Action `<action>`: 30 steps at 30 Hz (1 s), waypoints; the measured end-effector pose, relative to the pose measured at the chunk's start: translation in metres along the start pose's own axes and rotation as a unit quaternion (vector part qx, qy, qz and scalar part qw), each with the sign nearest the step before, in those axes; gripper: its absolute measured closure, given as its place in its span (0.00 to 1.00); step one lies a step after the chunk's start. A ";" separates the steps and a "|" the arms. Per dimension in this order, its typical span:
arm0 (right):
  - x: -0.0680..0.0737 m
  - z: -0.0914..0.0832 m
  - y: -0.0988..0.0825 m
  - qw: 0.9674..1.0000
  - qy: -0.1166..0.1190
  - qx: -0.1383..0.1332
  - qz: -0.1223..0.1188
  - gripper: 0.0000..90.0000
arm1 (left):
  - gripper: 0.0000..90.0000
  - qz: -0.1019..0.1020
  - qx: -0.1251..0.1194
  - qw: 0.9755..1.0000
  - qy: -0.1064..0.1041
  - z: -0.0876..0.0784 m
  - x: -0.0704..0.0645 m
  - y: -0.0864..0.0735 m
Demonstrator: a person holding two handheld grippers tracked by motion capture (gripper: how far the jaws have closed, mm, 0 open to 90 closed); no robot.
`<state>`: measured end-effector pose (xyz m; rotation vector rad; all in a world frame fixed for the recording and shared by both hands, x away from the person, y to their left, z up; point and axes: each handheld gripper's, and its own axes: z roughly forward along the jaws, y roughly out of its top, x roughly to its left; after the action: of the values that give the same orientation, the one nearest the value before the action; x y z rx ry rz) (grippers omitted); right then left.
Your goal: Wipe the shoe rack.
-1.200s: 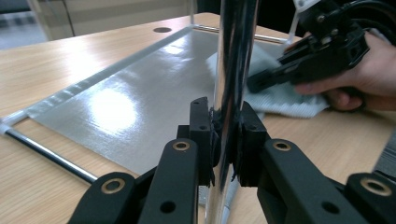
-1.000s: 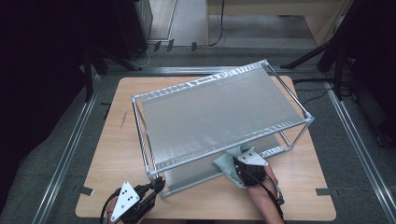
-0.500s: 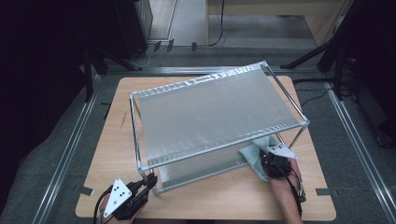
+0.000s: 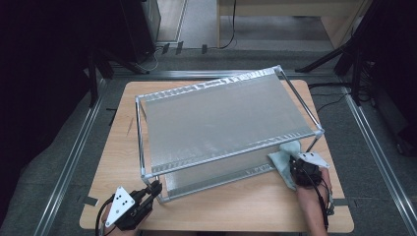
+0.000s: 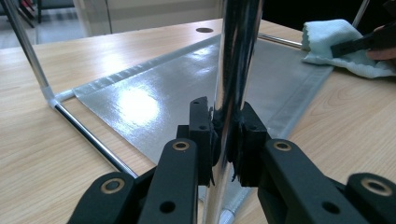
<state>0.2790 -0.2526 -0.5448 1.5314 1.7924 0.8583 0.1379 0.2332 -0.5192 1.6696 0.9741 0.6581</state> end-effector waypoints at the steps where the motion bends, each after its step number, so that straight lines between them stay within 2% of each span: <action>1: -0.001 -0.001 0.000 1.000 -0.002 0.000 0.000 0.95 | 0.90 -0.001 0.000 1.000 0.001 0.000 0.000 0.000; 7: -0.006 -0.005 0.002 1.000 0.002 -0.005 0.008 0.95 | 0.90 -0.001 0.000 1.000 0.001 0.000 0.002 0.000; 10: -0.006 -0.012 0.007 1.000 0.004 -0.015 0.013 0.95 | 0.90 -0.002 -0.001 1.000 0.003 0.000 0.002 0.000; 15: -0.011 -0.040 0.027 0.998 0.012 -0.062 0.023 0.94 | 0.90 -0.003 -0.001 1.000 0.003 0.000 0.003 -0.001; 20: -0.015 -0.075 0.047 0.992 0.017 -0.121 0.033 0.94 | 0.90 0.000 0.000 1.000 0.001 0.000 0.000 0.000; 23: -0.017 -0.086 0.053 0.990 0.016 -0.138 0.033 0.94 | 0.90 -0.001 0.000 1.000 0.002 0.000 0.000 0.000; 26: -0.019 -0.081 0.048 0.991 0.018 -0.128 0.032 0.94 | 0.90 -0.001 0.000 1.000 0.001 0.001 -0.001 0.000; 30: -0.016 -0.053 0.028 0.997 0.018 -0.076 0.026 0.94 | 0.90 -0.001 0.000 1.000 0.000 0.001 -0.001 0.000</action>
<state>0.2547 -0.2691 -0.4901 1.4791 1.6776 1.0288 0.1380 0.2325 -0.5197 1.6678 0.9765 0.6565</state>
